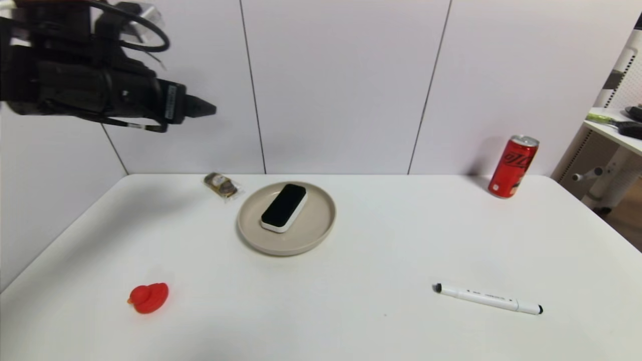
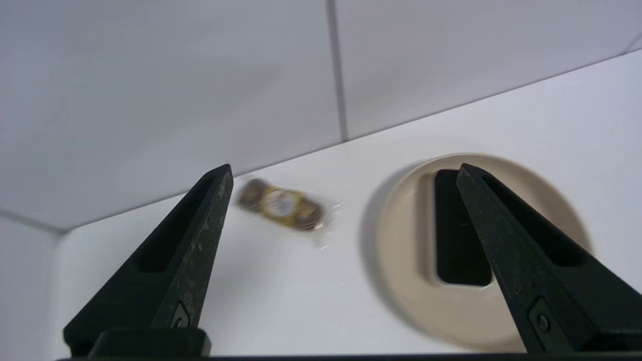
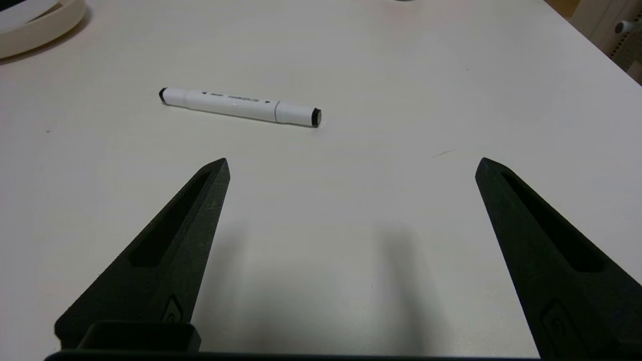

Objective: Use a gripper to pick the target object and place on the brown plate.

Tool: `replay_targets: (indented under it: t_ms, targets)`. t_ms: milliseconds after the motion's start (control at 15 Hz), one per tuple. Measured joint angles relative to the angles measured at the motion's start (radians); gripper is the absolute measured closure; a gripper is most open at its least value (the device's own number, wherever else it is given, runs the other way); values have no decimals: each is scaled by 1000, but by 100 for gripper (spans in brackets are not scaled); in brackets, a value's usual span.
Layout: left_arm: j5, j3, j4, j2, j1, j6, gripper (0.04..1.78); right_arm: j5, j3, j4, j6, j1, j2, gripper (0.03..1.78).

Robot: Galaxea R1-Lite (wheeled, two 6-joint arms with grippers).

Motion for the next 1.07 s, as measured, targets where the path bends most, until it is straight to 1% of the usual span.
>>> replay_targets:
  t_ms: [200,400,667,800,1067]
  targets:
    - [1,216,-2,-227,93,34,18,0,0,0,0,0,0,12]
    - [1,520,-4,-494,143,26,16,0,0,1,0,0,0,12]
    - [1,908,-6,-862,166,15,15,0,0,0,-1,0,0,12]
    - [2,1082,-26,-1004,167,-2,14,0,0,0,-1,0,0,12]
    - [0,1335,-129,-1215,169,-10,13,0,0,0,-1,0,0,12]
